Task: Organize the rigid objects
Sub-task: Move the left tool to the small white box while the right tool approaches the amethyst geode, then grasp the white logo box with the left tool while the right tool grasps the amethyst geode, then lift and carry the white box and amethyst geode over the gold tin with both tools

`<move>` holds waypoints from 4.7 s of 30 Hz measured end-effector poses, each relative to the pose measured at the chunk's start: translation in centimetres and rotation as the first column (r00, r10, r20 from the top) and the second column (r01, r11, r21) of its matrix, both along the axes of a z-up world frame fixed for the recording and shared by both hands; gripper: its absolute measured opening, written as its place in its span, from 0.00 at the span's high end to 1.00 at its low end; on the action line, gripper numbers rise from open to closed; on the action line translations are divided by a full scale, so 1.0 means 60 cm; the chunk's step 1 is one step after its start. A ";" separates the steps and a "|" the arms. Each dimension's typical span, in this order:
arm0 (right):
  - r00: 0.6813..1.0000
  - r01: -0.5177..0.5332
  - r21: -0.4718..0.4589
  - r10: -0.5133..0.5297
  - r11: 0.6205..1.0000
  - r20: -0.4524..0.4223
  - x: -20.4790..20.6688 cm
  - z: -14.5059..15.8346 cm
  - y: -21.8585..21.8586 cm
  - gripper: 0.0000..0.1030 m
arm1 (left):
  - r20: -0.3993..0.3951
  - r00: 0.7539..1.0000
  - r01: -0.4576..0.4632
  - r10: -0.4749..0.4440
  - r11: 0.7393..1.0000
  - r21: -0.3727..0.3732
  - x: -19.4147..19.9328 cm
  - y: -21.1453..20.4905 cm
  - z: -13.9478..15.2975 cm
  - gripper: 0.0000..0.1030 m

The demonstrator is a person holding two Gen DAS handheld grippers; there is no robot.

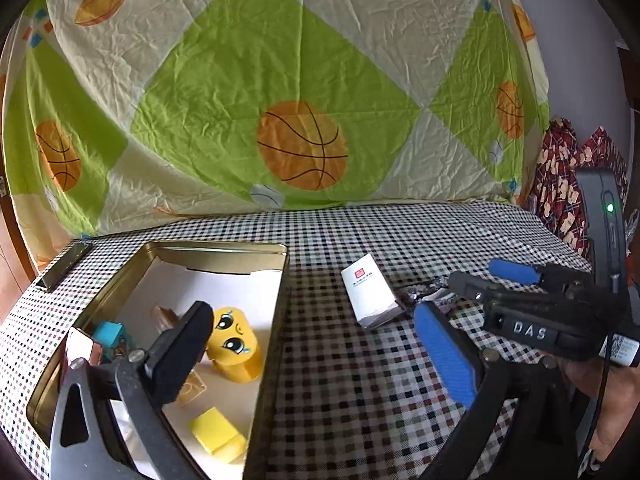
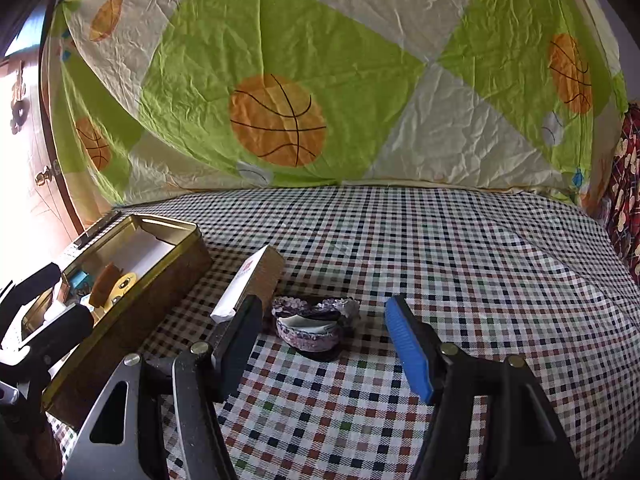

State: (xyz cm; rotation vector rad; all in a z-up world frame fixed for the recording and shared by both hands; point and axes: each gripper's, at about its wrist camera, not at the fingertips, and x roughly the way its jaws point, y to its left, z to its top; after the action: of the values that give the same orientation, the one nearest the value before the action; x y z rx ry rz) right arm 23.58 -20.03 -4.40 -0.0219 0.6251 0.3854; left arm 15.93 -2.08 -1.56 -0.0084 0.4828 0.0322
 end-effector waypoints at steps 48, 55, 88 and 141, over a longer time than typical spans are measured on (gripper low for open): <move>0.977 0.140 0.010 -0.137 0.990 -0.164 0.088 -0.048 -0.094 0.42 | -0.337 0.938 0.090 -0.079 0.996 0.019 0.218 -0.116 -0.092 0.29; 0.978 0.092 -0.025 -0.095 0.995 -0.183 0.094 -0.053 -0.075 0.41 | -0.370 0.922 0.106 -0.116 0.993 -0.046 0.223 -0.105 -0.102 0.61; 0.983 0.107 0.043 -0.112 0.993 0.146 -0.005 0.008 -0.083 0.42 | 0.056 0.998 0.003 -0.006 0.998 0.055 0.087 -0.086 -0.026 0.61; 0.949 -0.042 0.065 0.019 0.997 0.316 -0.110 0.027 -0.056 0.42 | 0.154 0.988 0.017 -0.019 1.000 0.019 -0.017 -0.049 -0.016 0.61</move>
State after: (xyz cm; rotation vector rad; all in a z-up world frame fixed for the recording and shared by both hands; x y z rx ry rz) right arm 16.98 -23.39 -2.80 -0.0244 0.2942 0.4237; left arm 14.89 -5.03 -2.51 0.0109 0.3276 0.0179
